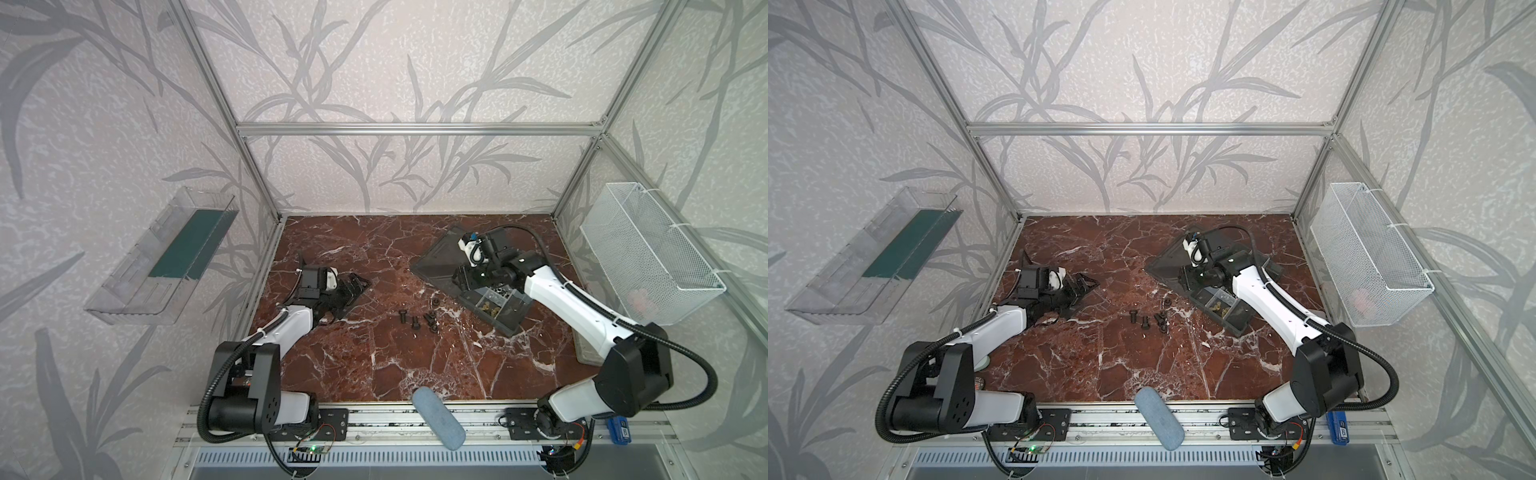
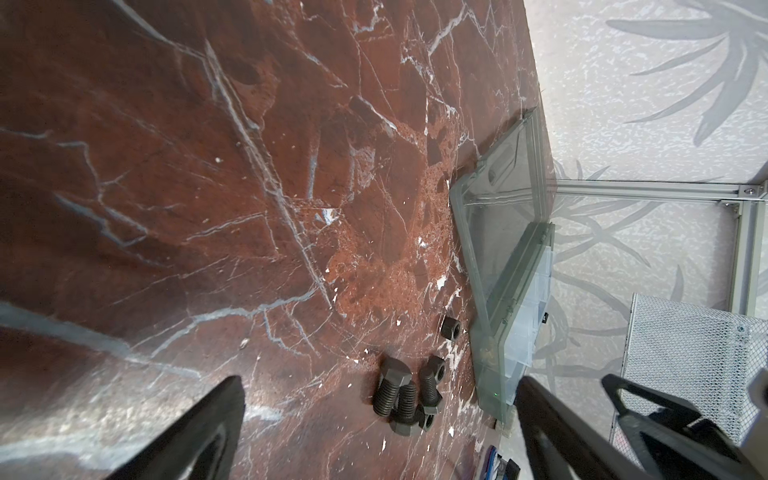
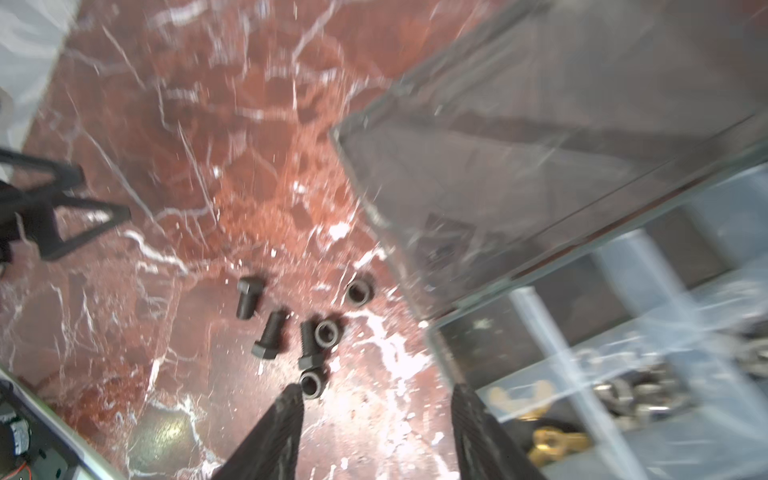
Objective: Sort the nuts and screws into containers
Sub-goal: 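Move the right gripper back to the pile above a black hex nut, then lower the right gripper and close it on the black hex nut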
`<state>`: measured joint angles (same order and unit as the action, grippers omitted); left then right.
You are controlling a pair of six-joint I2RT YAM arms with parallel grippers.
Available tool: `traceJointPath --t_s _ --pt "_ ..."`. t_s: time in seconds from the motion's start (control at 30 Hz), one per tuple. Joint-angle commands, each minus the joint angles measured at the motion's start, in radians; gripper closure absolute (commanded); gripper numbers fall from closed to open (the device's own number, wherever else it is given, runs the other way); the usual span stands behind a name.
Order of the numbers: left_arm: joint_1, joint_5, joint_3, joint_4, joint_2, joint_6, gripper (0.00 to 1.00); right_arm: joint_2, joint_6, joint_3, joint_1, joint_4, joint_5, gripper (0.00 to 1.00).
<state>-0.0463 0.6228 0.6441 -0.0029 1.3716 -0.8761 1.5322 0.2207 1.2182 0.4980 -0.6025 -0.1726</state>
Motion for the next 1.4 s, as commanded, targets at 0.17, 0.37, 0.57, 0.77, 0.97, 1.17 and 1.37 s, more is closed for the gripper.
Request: traceJointPath --t_s 0.17,0.37,0.57,0.77,0.97,1.17,1.37 --pt "0.005 0.005 -0.008 0.004 0.004 -0.010 0.00 0.218 0.131 0.056 0.151 -0.004 0.108 0.41" --pt "0.005 0.005 -0.006 0.003 0.004 -0.009 0.01 0.326 0.192 0.097 0.172 0.005 0.191 0.41" --pt "0.004 0.006 -0.003 0.003 0.009 -0.006 0.01 0.398 0.171 0.153 0.172 -0.014 0.229 0.42" --pt "0.005 0.008 -0.003 0.006 0.014 -0.005 0.01 0.459 0.148 0.207 0.172 -0.036 0.237 0.45" --pt "0.005 0.009 -0.004 0.003 0.009 -0.004 0.00 0.484 0.138 0.211 0.171 -0.039 0.257 0.52" --pt "0.005 0.008 -0.007 0.006 0.009 -0.004 0.01 0.520 0.125 0.222 0.172 -0.047 0.257 0.58" --pt "0.005 0.004 -0.012 0.002 -0.003 -0.001 0.01 0.531 0.122 0.221 0.171 -0.043 0.258 0.61"
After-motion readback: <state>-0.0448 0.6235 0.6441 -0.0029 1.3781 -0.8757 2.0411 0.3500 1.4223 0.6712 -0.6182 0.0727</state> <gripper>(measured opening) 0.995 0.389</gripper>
